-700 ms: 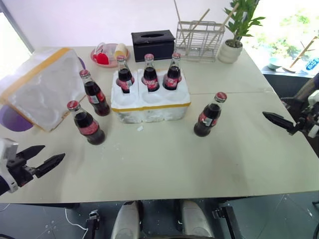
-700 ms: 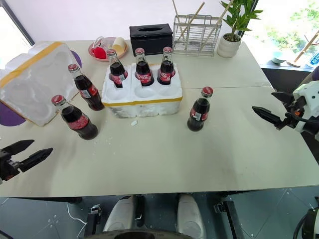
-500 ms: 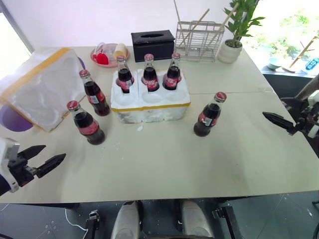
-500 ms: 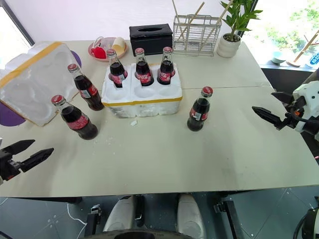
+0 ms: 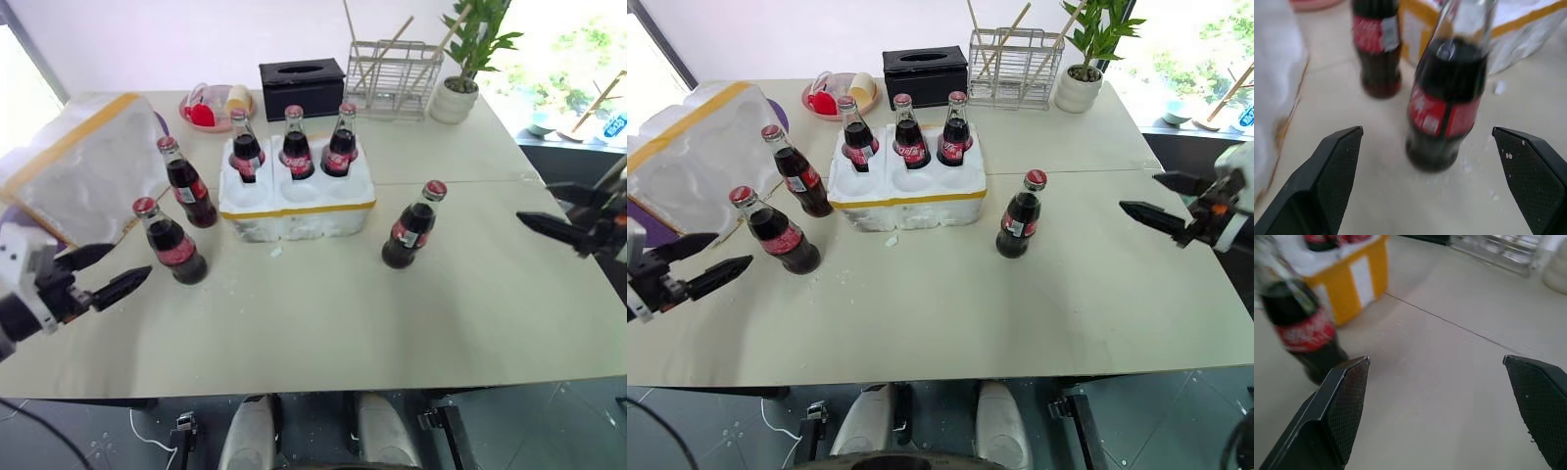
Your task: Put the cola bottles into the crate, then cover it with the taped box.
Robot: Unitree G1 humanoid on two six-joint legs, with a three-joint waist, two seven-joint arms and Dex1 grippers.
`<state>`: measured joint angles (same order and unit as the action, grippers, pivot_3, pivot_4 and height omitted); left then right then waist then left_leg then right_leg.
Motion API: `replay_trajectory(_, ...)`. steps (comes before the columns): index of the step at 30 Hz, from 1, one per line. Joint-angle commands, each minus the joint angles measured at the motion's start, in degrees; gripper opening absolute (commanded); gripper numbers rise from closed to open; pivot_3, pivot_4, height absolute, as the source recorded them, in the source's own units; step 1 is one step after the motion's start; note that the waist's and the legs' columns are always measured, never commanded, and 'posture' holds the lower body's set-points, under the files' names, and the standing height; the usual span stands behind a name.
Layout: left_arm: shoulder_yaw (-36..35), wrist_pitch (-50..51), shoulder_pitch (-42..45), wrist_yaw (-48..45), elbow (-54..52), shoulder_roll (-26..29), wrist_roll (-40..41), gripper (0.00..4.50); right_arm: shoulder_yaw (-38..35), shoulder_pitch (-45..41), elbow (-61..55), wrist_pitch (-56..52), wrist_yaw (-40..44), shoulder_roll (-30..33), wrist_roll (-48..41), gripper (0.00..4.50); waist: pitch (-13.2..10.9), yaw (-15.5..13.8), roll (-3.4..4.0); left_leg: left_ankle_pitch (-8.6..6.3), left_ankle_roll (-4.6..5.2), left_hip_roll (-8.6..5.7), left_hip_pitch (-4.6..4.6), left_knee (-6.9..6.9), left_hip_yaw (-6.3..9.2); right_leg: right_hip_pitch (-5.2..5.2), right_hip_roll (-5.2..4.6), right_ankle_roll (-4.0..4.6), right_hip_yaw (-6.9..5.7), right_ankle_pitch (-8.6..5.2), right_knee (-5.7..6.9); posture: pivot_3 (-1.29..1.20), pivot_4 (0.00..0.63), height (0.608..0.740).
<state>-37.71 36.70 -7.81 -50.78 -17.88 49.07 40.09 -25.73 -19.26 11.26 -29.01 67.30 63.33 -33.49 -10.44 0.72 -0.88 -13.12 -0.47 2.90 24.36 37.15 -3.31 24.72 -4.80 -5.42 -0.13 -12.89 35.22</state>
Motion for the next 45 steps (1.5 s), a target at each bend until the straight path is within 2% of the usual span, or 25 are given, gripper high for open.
replay_trajectory(1, 4.61, -1.39, 3.94, -1.52, 0.7, 1.72, -0.67, 4.43, -5.99, 1.69, -10.86, -9.67, 4.38, 4.84, -8.38, 4.5, 0.01, -0.06, -0.01, 0.0, 0.0, 0.01, 0.0, -0.03, 0.01, 0.01, 0.03, 0.0, 0.0, -0.01, 0.0, 0.0, 0.15, 0.74)
replay_trajectory(5, 9.55, -3.11, 8.83, -2.72, 4.1, 2.19, -2.87, 4.43, -13.7, 8.35, -23.82, -19.51, 8.82, 6.61, -16.91, 4.5, 0.03, -0.15, -0.07, 0.0, 0.0, 0.05, 0.0, -0.05, 0.08, -0.01, 0.1, 0.05, -0.02, -0.03, 0.0, 0.0, 0.15, 0.74)
replay_trajectory(10, 13.33, -5.72, 12.7, -3.95, 8.97, 2.09, -5.81, 4.43, -20.44, 10.05, -34.21, -26.76, 4.65, 4.94, -26.03, 4.5, 0.04, -0.02, -0.07, 0.0, 0.0, 0.04, -0.01, 0.04, 0.05, -0.04, 0.08, 0.04, -0.02, -0.02, 0.01, 0.0, 0.15, 0.74)
replay_trajectory(17, 19.13, -9.93, 18.08, -4.87, 16.29, -0.15, -9.59, 4.43, -24.37, 9.11, -39.98, -31.43, -3.94, 3.87, -36.7, 4.5, 0.03, -0.36, -0.1, 0.0, 0.0, 0.03, 0.01, 0.04, 0.08, -0.04, 0.06, 0.05, -0.02, -0.02, 0.01, 0.0, 0.15, 0.74)
replay_trajectory(22, 23.68, -13.26, 21.47, -5.46, 20.84, -2.75, -12.58, 4.43, -23.75, 8.11, -40.37, -30.83, -8.59, 3.94, -39.73, 4.5, 0.03, -0.32, -0.13, 0.0, 0.0, 0.03, 0.02, 0.04, 0.07, -0.06, 0.05, 0.05, -0.02, -0.02, 0.0, 0.0, 0.15, 0.74)
replay_trajectory(25, 24.3, -13.82, 22.29, -6.55, 21.96, -3.37, -12.63, 3.63, -22.93, 7.01, -39.96, -30.4, -11.19, 3.77, -41.52, 4.5, 0.04, -0.25, -0.14, 0.0, 0.01, 0.03, 0.02, 0.04, 0.08, -0.05, 0.06, 0.05, -0.02, -0.02, 0.01, 0.0, 0.15, 0.74)
replay_trajectory(26, 24.29, -13.73, 22.27, -6.81, 21.85, -3.3, -12.49, 3.09, -22.68, 6.75, -39.83, -30.3, -11.82, 3.71, -41.95, 4.5, 0.04, -0.23, -0.15, 0.0, 0.01, 0.03, 0.02, 0.04, 0.08, -0.05, 0.06, 0.05, -0.02, -0.02, 0.01, 0.0, 0.15, 0.74)
replay_trajectory(27, 24.04, -13.38, 22.01, -7.02, 21.35, -3.12, -12.16, 2.8, -22.62, 6.75, -39.8, -30.28, -12.22, 3.62, -42.26, 4.5, 0.04, -0.22, -0.14, 0.0, 0.01, 0.03, 0.02, 0.04, 0.08, -0.05, 0.06, 0.04, -0.02, -0.02, 0.01, 0.0, 0.15, 0.74)
replay_trajectory(30, 22.73, -10.29, 20.73, -8.45, 18.79, -1.9, -9.83, 2.85, -22.17, 7.14, -39.76, -29.87, -12.92, 3.24, -42.49, 4.5, 0.04, -0.19, -0.14, 0.01, 0.01, 0.03, 0.03, 0.04, 0.08, -0.05, 0.06, 0.04, -0.02, -0.02, 0.0, 0.0, 0.15, 0.74)
replay_trajectory(34, 19.13, -0.48, 17.44, -14.04, 10.53, 2.65, -0.44, 2.85, -20.77, 8.32, -39.53, -28.72, -13.34, 2.35, -41.04, 4.5, -0.02, 0.05, -0.32, 0.0, 0.02, 0.05, 0.05, 0.02, 0.08, -0.04, 0.07, 0.04, -0.02, -0.02, -0.02, 0.0, 0.15, 0.74)
replay_trajectory(38, 17.51, 7.08, 22.75, -13.95, 5.24, 4.53, 8.26, 2.85, -19.72, 9.24, -39.19, -27.34, -13.35, 1.87, -39.71, 4.5, -0.04, -0.63, -0.36, 0.01, 0.01, 0.04, 0.09, 0.06, 0.13, -0.03, 0.06, 0.04, -0.03, -0.02, 0.0, 0.0, 0.15, 0.74)
replay_trajectory(42, 19.84, 10.91, 35.64, -7.74, 6.01, -0.57, 13.08, 2.85, -18.88, 10.1, -39.51, -26.16, -13.63, 1.12, -38.74, 4.5, -0.04, -1.6, -0.39, 0.01, 0.01, 0.0, 0.08, 0.26, 0.25, -0.17, 0.1, 0.04, -0.06, -0.01, 0.03, 0.0, 0.15, 0.74)
replay_trajectory(45, 24.87, 7.8, 49.0, 3.21, 11.64, -12.25, 8.6, 2.85, -18.51, 10.66, -39.74, -25.33, -14.86, 0.1, -38.11, 4.5, -0.03, -2.58, -0.38, 0.02, 0.03, -0.1, 0.07, 0.33, 0.28, -0.32, 0.08, 0.0, -0.04, 0.0, 0.01, 0.0, 0.15, 0.74)
